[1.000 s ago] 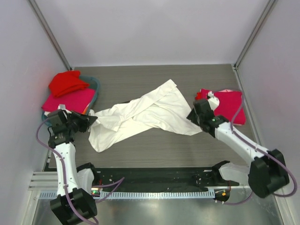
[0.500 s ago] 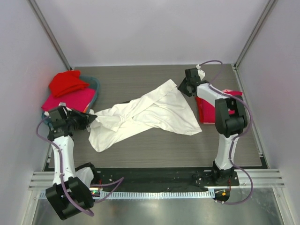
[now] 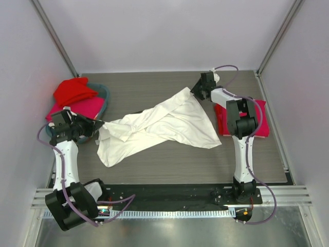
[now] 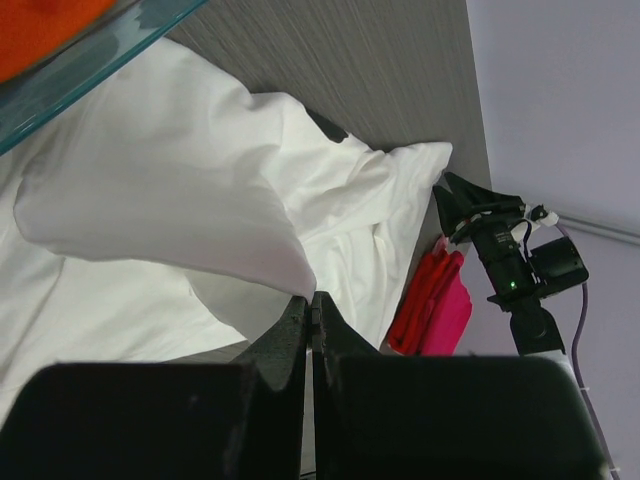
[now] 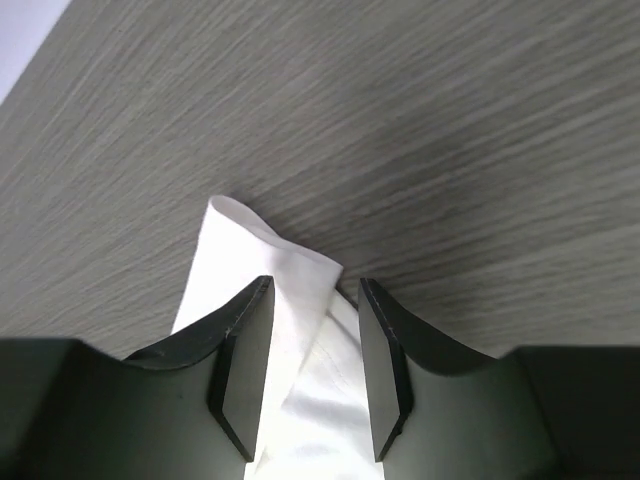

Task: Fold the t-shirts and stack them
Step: Flatten the tshirt out

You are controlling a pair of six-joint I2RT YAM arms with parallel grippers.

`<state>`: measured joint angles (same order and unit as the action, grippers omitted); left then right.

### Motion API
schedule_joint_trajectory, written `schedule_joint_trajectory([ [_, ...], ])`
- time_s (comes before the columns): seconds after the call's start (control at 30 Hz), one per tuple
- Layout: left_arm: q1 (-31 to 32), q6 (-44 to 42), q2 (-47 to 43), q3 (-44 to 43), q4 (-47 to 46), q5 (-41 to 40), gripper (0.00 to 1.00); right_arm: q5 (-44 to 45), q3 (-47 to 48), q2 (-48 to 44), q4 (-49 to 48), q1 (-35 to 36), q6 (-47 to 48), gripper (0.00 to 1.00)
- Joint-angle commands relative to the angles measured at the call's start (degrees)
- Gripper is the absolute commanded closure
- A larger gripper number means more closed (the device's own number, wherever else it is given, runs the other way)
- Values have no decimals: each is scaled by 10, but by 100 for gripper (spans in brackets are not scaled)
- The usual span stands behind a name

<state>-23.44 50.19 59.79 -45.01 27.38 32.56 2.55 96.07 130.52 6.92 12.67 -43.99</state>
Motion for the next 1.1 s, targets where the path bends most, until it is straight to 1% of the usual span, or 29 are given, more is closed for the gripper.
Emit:
schedule_joint_trajectory([
  [0.0,-3,-14,2,-24,-17,11,100,-18,22,21,-37,1,-15,55],
  [0.03,-4,-14,2,-24,-18,11,100,-18,24,25,-39,1,-19,55],
  [0.13,-2,-15,6,-25,-18,10,100,-37,24,36,-46,2,-25,63],
  [0.17,-2,-14,7,-25,-19,10,100,-34,21,35,-50,2,-25,67],
  [0.27,-1,-14,10,-27,-22,10,100,-28,24,37,-56,1,-21,73],
  [0.3,-1,-13,10,-27,-22,10,100,-10,26,39,-56,1,-22,75],
  [0.33,0,-12,11,-28,-22,10,100,-13,36,41,-57,-2,-22,79],
  [0.4,1,-12,10,-29,-23,6,100,-18,46,48,-57,-4,-18,97],
  [0.43,2,-12,10,-29,-24,4,100,-38,55,49,-57,-5,-14,99],
  [0.53,4,-7,9,-28,-29,-11,100,-33,49,20,-46,-5,15,99],
  [0.6,7,-5,12,-28,-37,-22,100,3,26,-10,-42,-6,35,99],
  [0.63,7,-3,14,-29,-39,-24,100,11,-3,-49,-42,-5,40,99],
  [0.73,7,4,23,-48,-43,-28,100,40,-62,-112,-38,-5,58,99],
  [0.77,9,9,26,-56,-43,-28,100,50,-75,-154,-34,-5,63,99],
  [0.8,9,10,31,-65,-43,-30,100,53,-85,-173,-24,-5,70,99],
  [0.9,9,24,53,-112,-41,-26,100,55,-121,-252,0,-9,79,99],
  [0.93,10,31,59,-143,-37,-23,100,52,-129,-273,7,-11,82,99],
  [0.97,10,39,69,-161,-35,-17,100,48,-130,-306,24,-13,85,99],
  [1.0,10,59,72,-178,-32,-10,100,38,-128,-325,35,-12,88,99],
  [1.03,10,68,75,-217,-28,-1,100,33,-115,-342,48,-15,94,99],
  [1.07,10,79,75,-236,-29,3,100,28,-107,-357,76,-16,97,99],
])
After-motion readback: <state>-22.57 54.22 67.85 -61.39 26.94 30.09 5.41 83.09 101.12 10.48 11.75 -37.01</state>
